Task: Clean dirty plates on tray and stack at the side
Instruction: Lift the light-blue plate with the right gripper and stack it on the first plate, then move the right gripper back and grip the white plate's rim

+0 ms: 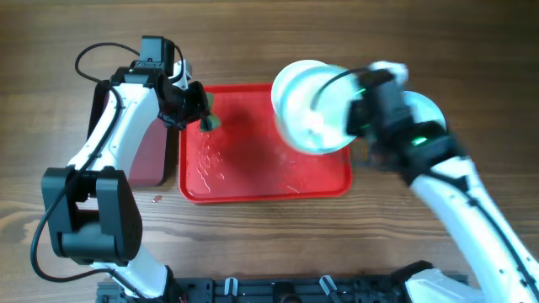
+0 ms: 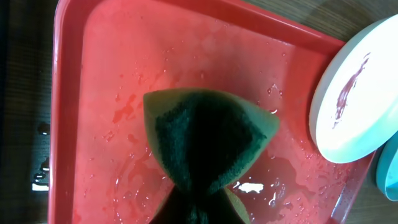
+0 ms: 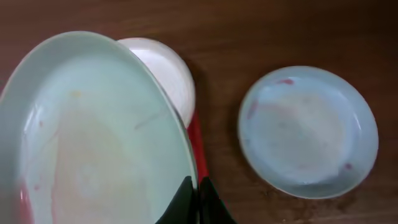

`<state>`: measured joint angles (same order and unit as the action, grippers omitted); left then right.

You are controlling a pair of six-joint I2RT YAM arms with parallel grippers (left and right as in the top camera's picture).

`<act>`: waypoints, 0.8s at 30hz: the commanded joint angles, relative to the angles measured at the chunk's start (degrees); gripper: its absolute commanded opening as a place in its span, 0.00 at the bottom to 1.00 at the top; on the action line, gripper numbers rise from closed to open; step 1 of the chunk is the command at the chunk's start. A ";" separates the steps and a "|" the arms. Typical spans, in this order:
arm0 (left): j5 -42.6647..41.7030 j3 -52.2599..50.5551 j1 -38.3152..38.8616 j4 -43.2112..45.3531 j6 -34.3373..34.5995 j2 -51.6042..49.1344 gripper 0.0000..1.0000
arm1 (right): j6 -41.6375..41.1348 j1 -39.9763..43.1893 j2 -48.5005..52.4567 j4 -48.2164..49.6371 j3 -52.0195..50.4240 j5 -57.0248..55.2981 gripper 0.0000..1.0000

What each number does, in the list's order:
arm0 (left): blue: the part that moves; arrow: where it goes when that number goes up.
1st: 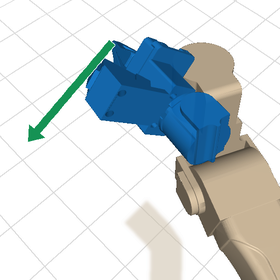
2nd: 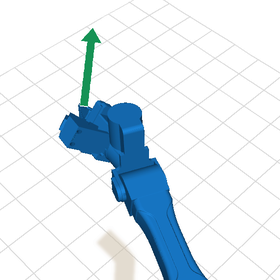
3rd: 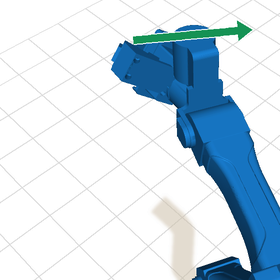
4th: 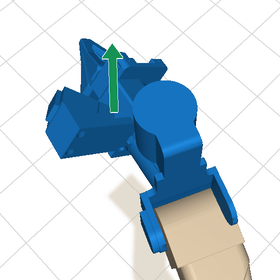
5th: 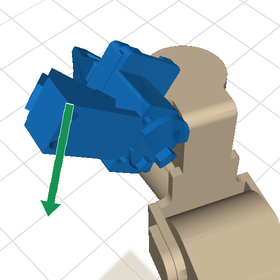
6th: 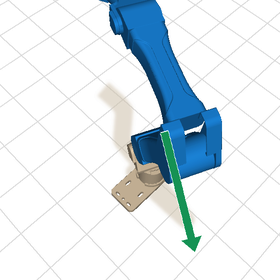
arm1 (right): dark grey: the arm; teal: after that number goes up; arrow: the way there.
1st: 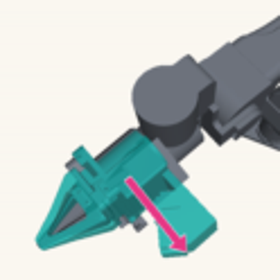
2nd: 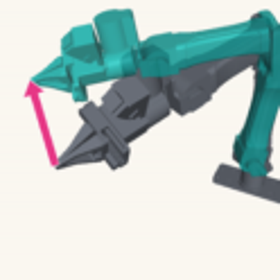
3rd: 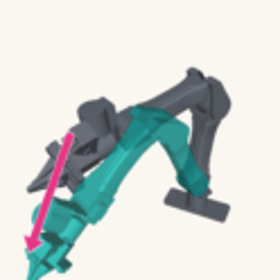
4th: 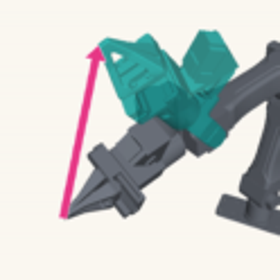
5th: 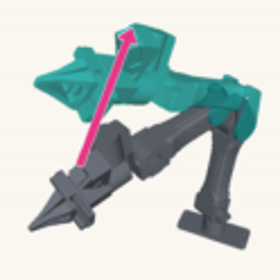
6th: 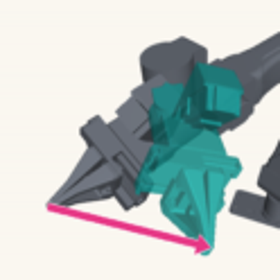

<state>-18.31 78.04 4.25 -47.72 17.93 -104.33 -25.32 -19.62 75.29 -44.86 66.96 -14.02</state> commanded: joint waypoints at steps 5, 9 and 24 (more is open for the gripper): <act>1.09 -0.37 0.04 0.07 0.52 -0.48 0.04 | -0.79 34.10 4.00 2.86 -4.72 17.53 0.04; 1.44 -0.37 0.04 0.07 0.52 -0.48 0.04 | -0.13 42.93 10.51 3.67 -4.85 17.51 0.04; 1.44 -0.37 0.04 0.09 0.55 -0.48 0.04 | 4.46 40.63 18.05 12.70 -9.31 29.57 0.38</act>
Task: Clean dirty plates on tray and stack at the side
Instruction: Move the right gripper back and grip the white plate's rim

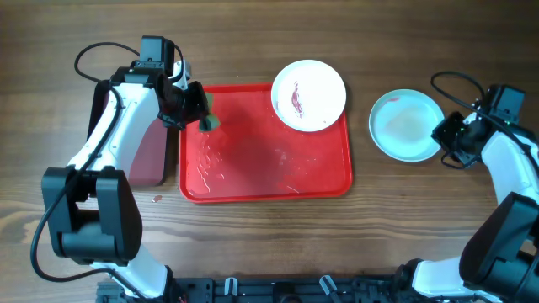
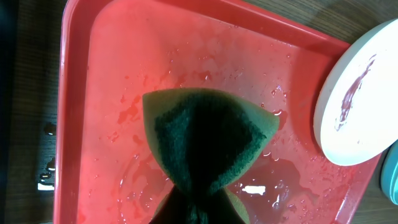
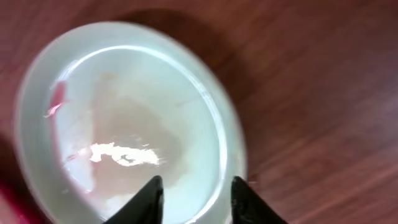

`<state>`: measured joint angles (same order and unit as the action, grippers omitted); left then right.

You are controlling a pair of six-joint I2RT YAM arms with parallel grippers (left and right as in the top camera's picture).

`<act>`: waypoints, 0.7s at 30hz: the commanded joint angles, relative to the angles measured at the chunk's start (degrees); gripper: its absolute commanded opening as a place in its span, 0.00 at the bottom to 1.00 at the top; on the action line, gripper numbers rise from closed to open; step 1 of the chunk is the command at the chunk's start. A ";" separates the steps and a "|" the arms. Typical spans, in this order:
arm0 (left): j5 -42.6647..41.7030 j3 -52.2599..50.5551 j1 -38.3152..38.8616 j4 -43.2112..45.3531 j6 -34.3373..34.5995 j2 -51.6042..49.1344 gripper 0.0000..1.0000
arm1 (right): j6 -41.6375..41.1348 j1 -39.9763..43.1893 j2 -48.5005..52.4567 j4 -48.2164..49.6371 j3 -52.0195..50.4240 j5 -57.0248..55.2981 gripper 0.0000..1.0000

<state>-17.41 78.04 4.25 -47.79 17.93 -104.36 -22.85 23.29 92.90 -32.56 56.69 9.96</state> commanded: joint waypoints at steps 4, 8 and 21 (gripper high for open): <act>0.55 -0.37 0.04 0.17 0.55 -0.46 0.04 | 4.63 -13.88 -2.73 0.42 7.69 6.12 0.55; 0.55 -0.37 0.04 0.15 0.55 -0.46 0.04 | -7.89 -28.15 -0.33 4.35 8.63 -2.62 0.56; 0.55 -0.37 0.04 0.11 0.55 -0.46 0.04 | -16.09 -39.69 15.98 7.63 8.48 -3.54 0.12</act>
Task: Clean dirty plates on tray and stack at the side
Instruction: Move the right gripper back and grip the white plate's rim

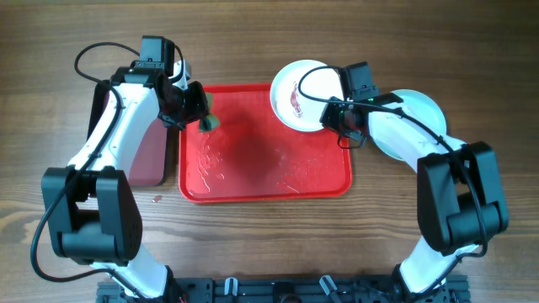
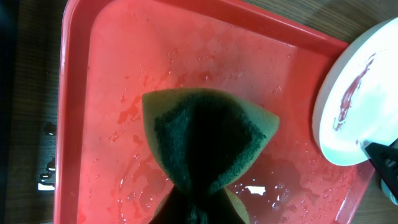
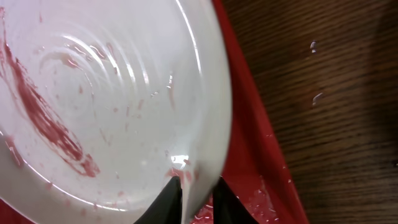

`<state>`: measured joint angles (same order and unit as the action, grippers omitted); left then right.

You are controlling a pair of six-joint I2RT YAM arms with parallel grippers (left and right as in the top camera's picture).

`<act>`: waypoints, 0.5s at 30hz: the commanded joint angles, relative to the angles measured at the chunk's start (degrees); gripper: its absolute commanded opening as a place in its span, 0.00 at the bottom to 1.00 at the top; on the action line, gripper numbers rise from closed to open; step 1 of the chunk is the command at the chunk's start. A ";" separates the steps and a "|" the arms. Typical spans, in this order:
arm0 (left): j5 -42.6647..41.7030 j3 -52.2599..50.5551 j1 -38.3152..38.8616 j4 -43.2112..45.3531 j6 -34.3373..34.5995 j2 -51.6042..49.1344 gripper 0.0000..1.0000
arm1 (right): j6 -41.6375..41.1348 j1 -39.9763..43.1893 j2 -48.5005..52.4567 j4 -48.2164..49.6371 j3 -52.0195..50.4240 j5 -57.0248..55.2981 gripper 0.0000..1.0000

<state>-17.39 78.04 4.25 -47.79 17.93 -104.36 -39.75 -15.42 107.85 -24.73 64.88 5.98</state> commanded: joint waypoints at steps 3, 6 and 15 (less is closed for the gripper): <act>0.52 -0.37 0.04 0.11 0.52 -0.46 0.04 | 2.23 -1.79 1.07 -2.21 0.26 0.44 0.04; 0.52 -0.37 0.04 0.11 0.52 -0.46 0.04 | 4.31 -3.19 1.07 -6.12 0.26 4.09 0.04; 0.52 -0.37 0.04 0.13 0.52 -0.46 0.04 | 28.41 -6.27 -1.38 -9.42 4.94 7.32 0.59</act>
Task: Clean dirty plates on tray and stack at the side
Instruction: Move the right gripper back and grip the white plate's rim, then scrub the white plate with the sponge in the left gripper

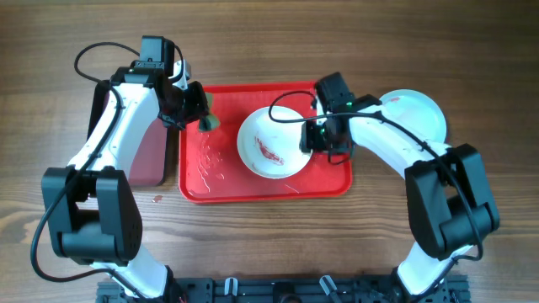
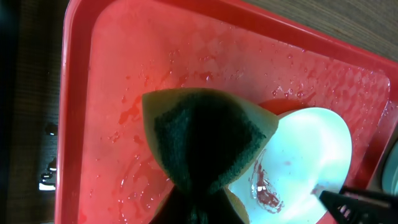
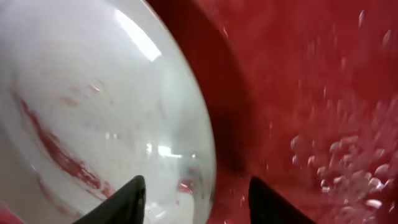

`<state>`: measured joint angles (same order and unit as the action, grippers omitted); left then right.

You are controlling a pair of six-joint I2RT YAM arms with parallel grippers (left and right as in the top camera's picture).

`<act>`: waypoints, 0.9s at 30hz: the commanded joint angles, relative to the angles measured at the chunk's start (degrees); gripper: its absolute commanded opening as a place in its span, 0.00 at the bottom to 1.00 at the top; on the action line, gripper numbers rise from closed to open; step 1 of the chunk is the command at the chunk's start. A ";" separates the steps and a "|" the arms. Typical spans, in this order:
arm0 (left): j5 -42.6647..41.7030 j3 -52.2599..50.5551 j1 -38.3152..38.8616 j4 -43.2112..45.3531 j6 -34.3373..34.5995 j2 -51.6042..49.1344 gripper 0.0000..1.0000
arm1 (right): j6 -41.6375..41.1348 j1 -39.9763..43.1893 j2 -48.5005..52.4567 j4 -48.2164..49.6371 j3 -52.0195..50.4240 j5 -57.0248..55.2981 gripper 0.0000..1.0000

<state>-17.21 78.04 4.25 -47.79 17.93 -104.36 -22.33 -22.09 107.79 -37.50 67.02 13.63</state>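
Note:
A white plate (image 1: 269, 145) smeared with red sauce lies flat in the red tray (image 1: 221, 172), right of its middle. My right gripper (image 1: 314, 141) stands open at the plate's right rim; in the right wrist view the fingers (image 3: 132, 200) straddle the plate (image 3: 93, 93) edge. My left gripper (image 1: 195, 109) is shut on a green sponge (image 1: 210, 122) over the tray's back left corner. From the left wrist, the sponge (image 2: 208, 137) hangs above the wet tray (image 2: 112, 74), with the plate (image 2: 305, 155) to its right.
A pale blue plate (image 1: 421, 105) lies on the wooden table right of the tray, partly under my right arm. A dark red bin (image 1: 147, 151) stands against the tray's left side. Water and red smears cover the tray floor (image 3: 311, 93).
The white plate was propped on the tray's back right corner with my right gripper shut on its rim. Now it lies flat inside the tray and the gripper is open.
My right gripper held a pale plate above the tray's right side. Then that plate lay on the table at the right, let go. Then the gripper was shut on the smeared white plate, which now lies in the tray. The left gripper kept the sponge in place throughout.

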 commanded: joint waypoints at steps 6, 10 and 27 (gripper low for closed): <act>0.35 -0.37 0.04 0.11 0.52 -0.46 0.04 | 22.62 0.33 3.52 17.40 2.73 -1.95 0.64; 0.35 -0.37 0.04 0.13 0.52 -0.46 0.04 | 22.69 0.35 6.97 17.97 2.73 -1.33 0.36; 0.35 -0.37 0.04 0.11 0.52 -0.46 0.04 | -7.69 -1.46 6.97 10.01 2.73 3.15 0.50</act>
<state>-17.21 78.04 4.25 -47.79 17.93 -104.36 -34.39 -23.64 113.51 -28.80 70.67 18.33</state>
